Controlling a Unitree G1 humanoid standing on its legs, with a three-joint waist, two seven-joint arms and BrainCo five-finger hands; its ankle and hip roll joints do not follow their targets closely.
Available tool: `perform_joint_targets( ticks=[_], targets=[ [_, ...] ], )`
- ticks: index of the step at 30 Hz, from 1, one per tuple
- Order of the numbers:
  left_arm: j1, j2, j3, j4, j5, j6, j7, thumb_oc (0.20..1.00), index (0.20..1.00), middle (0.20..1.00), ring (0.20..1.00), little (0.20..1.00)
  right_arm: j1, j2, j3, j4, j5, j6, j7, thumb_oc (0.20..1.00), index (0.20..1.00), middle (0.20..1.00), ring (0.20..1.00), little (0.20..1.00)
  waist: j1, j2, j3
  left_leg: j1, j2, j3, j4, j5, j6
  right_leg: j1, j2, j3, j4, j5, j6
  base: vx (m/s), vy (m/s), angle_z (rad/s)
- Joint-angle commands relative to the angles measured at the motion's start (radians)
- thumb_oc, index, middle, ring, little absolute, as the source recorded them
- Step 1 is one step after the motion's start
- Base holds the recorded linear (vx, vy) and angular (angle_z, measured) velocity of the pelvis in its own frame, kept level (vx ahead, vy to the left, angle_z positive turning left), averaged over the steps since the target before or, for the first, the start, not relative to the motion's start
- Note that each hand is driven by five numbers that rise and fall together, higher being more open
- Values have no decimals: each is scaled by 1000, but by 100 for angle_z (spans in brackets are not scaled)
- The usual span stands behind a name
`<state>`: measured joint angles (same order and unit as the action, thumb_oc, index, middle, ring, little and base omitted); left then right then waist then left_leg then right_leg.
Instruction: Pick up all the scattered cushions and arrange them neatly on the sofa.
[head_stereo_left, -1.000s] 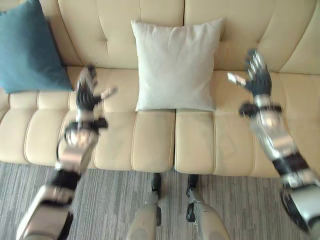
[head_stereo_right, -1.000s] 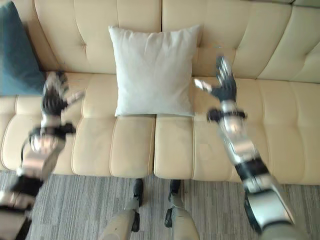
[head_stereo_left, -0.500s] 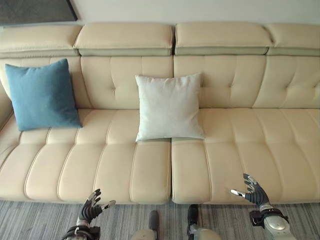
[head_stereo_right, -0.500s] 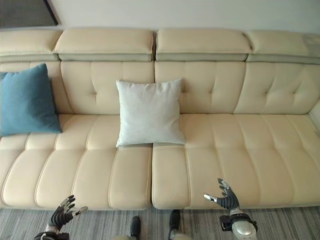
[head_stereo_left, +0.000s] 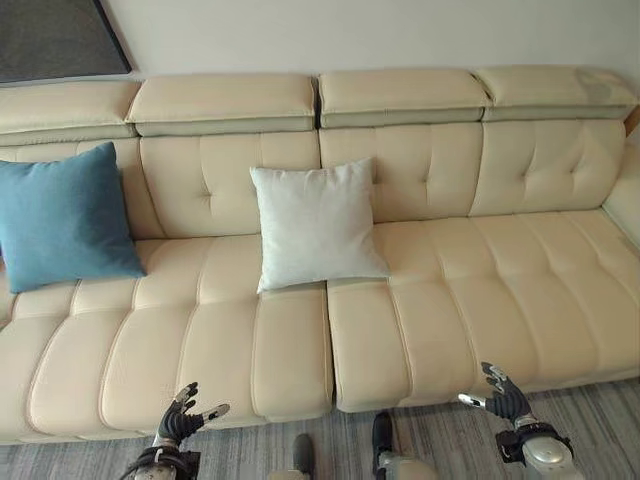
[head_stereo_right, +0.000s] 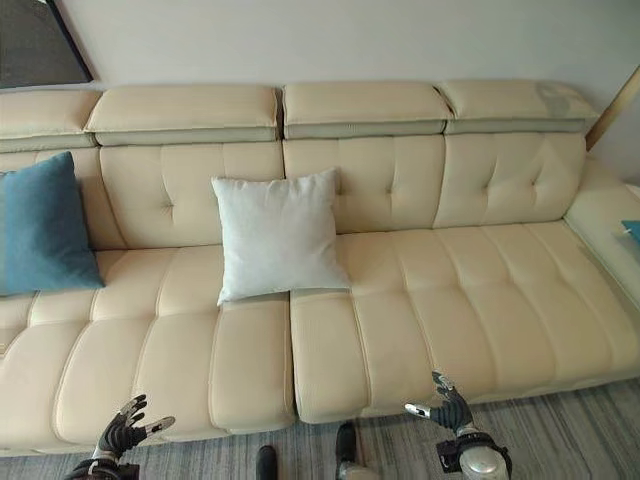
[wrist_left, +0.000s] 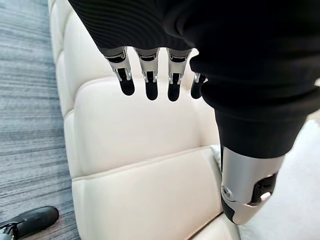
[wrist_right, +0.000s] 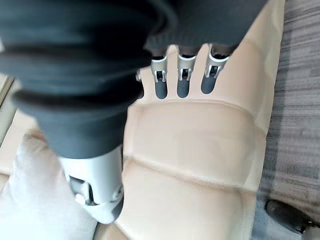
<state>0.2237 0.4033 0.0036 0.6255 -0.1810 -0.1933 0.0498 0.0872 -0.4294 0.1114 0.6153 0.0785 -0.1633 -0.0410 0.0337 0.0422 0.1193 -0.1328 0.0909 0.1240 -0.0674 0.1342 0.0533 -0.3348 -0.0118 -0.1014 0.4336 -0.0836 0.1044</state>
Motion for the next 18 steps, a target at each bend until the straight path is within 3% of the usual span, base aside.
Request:
perform_joint_targets(
  ticks=[1, 6, 8, 9, 10, 12, 16, 18],
  targets=[
    [-52, 49, 30, 3, -47, -32, 23, 1000, 1000, 1000, 1000, 1000, -35, -27, -10, -65, 5, -25, -28, 1000, 1000, 1000, 1000, 1000, 42, -76, 9, -28, -82, -50, -18, -18, -79, 339, -17, 5, -299, -66, -14, -123, -224, 10],
    [-88, 26, -18, -23, -36, -35, 23, 1000, 1000, 1000, 1000, 1000, -23, -56, -25, -89, 12, -29, -48, 1000, 1000, 1000, 1000, 1000, 34, -76, 42, -113, -47, -36, 25, 41, -133, 365, 20, -24, -444, -36, -35, -189, -196, 13],
    [-110, 21, -33, -35, -34, -36, 23, 1000, 1000, 1000, 1000, 1000, -32, -65, -27, -83, 13, -25, -57, 1000, 1000, 1000, 1000, 1000, 20, -83, 57, -142, -52, -31, 95, 7, -130, 344, 12, -42, -451, -14, -39, -288, -118, 42],
    [-115, 20, -35, -43, -32, -37, 22, 1000, 1000, 1000, 1000, 1000, -35, -65, -25, -77, 14, -22, -56, 1000, 1000, 1000, 1000, 1000, 11, -95, 62, -132, -60, -28, 138, -38, -122, 336, -3, -48, -452, -2, -39, -170, -62, 46],
    [-116, 20, -35, -43, -32, -37, 22, 1000, 1000, 1000, 1000, 1000, -36, -65, -25, -77, 14, -22, -56, 1000, 1000, 1000, 1000, 1000, 11, -94, 60, -136, -59, -29, 139, -37, -122, 333, -2, -49, -453, 1, -40, -166, -55, 24],
    [-98, 14, -33, -66, -30, -34, 14, 1000, 1000, 1000, 1000, 1000, -15, -63, -29, -85, 19, -17, -43, 1000, 1000, 1000, 1000, 1000, -8, -116, 50, -55, -89, -74, 212, -173, -100, 320, -25, -38, -455, 30, -39, -126, -25, 21],
    [-86, 2, -38, -84, -31, -30, 16, 1000, 1000, 1000, 1000, 1000, -2, -55, -38, -91, 22, -18, -37, 1000, 1000, 1000, 1000, 1000, -24, -94, 37, 22, -92, -128, 157, -185, -93, 304, -9, -31, -441, 26, -39, -11, 40, -4],
    [-81, 0, -44, -83, -25, -29, 12, 1000, 1000, 1000, 1000, 1000, 5, -50, -43, -85, 28, -17, -32, 1000, 1000, 1000, 1000, 1000, -33, -88, 21, 47, -87, -119, 123, -182, -92, 309, -7, -31, -436, 25, -38, 67, 70, -10]
  ],
)
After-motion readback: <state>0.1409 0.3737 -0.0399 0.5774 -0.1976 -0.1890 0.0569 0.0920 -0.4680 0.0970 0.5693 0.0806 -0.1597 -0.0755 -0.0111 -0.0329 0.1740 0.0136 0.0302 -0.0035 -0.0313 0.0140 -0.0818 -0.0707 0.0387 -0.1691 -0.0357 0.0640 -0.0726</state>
